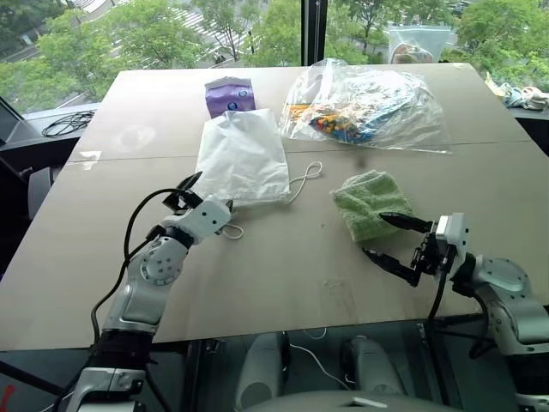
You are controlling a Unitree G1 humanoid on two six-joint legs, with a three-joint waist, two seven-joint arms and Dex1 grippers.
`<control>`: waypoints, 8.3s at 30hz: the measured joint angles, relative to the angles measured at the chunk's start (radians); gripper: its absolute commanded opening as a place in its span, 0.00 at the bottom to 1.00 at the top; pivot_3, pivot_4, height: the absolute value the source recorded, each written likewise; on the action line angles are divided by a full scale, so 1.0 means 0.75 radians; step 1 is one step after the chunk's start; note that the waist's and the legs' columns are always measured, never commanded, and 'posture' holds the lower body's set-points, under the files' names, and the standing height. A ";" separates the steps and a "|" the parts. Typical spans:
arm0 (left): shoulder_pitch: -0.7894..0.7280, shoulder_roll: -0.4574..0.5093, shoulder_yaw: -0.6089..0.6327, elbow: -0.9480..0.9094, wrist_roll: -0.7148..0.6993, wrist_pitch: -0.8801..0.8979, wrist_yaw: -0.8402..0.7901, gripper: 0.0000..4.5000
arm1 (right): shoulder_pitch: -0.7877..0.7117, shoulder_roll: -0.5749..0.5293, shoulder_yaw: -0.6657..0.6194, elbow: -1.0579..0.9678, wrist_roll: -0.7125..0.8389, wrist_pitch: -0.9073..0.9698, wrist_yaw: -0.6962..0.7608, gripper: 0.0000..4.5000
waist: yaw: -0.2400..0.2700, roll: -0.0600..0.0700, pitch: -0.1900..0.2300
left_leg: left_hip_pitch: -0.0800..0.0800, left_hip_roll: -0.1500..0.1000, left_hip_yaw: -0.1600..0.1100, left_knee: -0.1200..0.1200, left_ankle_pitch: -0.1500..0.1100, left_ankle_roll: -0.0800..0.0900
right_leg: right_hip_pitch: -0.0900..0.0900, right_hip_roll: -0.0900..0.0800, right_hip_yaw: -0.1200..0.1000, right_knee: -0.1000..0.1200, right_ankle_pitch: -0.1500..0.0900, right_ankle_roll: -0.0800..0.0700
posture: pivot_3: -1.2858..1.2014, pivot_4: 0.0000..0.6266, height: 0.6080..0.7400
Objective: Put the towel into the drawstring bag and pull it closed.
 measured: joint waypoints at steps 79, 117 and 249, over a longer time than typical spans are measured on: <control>-0.277 -0.163 0.026 -0.220 -0.276 0.909 -0.242 0.00 | -0.524 0.281 0.134 0.283 -0.469 0.853 -0.747 0.04 | -0.039 -0.028 -0.026 | 0.014 0.009 0.002 0.003 0.000 -0.001 | 0.010 0.003 0.004 0.005 0.000 -0.001 | 0.52 0.24 1.00; -0.480 -0.361 0.214 -0.588 -0.937 1.651 -0.168 0.00 | -0.703 -0.018 0.599 -0.171 -0.321 0.782 -0.274 0.04 | -0.029 -0.020 -0.004 | -0.001 0.002 -0.001 0.002 0.003 0.005 | 0.000 0.007 0.004 0.003 0.000 -0.001 | 0.52 0.24 1.00; -0.438 -0.212 0.032 -0.675 -1.204 1.656 -0.213 0.00 | -0.725 0.784 0.239 -0.026 -0.191 1.157 -1.116 0.04 | -0.040 -0.016 0.001 | -0.003 0.001 -0.005 0.003 0.004 0.004 | -0.001 0.007 0.003 0.006 0.004 0.004 | 0.52 0.24 1.00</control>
